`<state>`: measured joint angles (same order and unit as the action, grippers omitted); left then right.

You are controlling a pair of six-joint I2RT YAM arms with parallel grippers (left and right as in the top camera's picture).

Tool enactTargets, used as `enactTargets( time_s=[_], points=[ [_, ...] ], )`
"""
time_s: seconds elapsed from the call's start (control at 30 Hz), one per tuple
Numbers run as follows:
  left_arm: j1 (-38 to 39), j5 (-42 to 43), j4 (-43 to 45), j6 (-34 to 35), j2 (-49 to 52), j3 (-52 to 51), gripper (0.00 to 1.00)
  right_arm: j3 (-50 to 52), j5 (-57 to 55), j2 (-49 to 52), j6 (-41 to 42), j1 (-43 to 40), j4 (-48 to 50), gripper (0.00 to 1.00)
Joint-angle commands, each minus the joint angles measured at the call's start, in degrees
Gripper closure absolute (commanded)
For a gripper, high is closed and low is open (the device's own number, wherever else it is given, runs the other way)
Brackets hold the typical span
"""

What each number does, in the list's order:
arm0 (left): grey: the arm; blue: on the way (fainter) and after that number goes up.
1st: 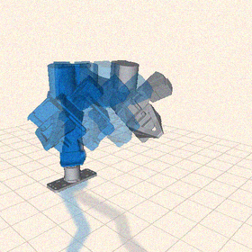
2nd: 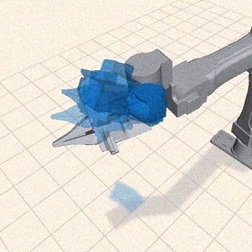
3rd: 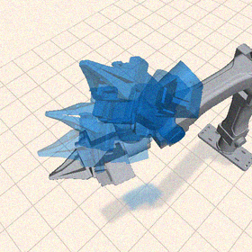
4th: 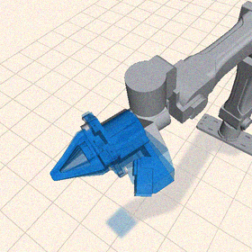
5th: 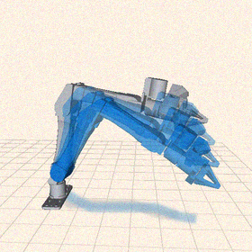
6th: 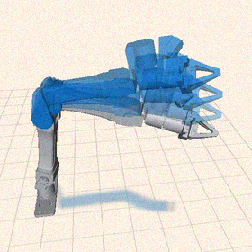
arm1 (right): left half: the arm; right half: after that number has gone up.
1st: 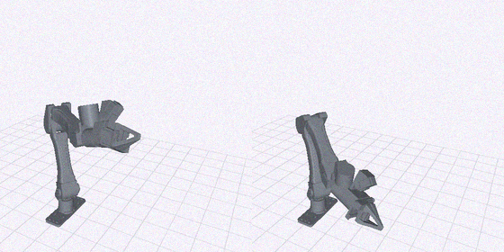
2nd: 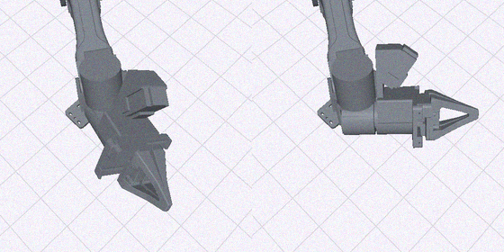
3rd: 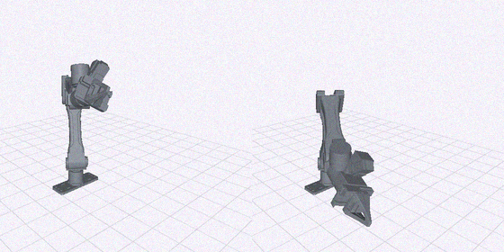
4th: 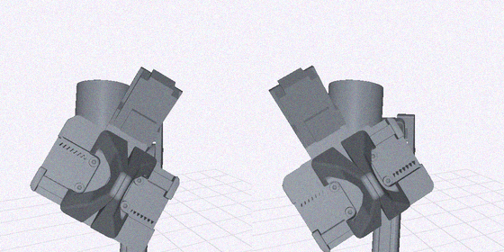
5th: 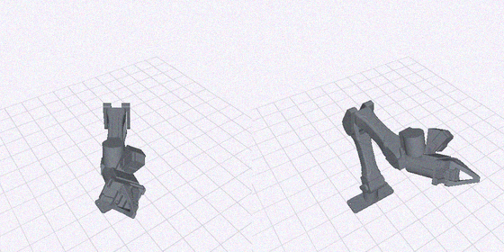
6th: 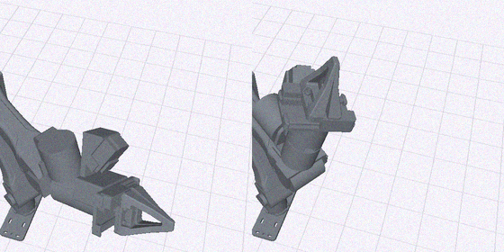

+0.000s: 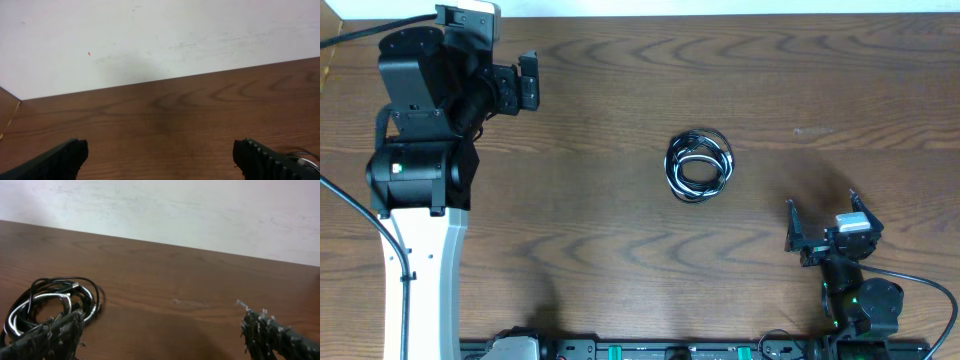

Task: Untangle cables

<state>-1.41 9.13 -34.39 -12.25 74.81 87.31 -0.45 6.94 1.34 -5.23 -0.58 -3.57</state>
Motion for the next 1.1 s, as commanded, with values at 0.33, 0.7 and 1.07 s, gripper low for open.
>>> enactTargets(
  time_s=[0.33,0.7,1.07],
  points=[
    [-0.2,0.5,0.9,-0.7,0.8,-0.5,0.02,0.1,0.8,1.0,9.9,-0.3,5.0,0.01],
    [-0.2,0.6,1.7,-0.5,1.5,-0.9,0.02,-7.1,1.1,1.0,8.8,-0.3,-5.4,0.01],
    [-0.2,0.6,1.7,-0.5,1.7,-0.9,0.02,-22.9,-2.1,4.5,4.3,-0.3,-9.6,0.01]
  ],
)
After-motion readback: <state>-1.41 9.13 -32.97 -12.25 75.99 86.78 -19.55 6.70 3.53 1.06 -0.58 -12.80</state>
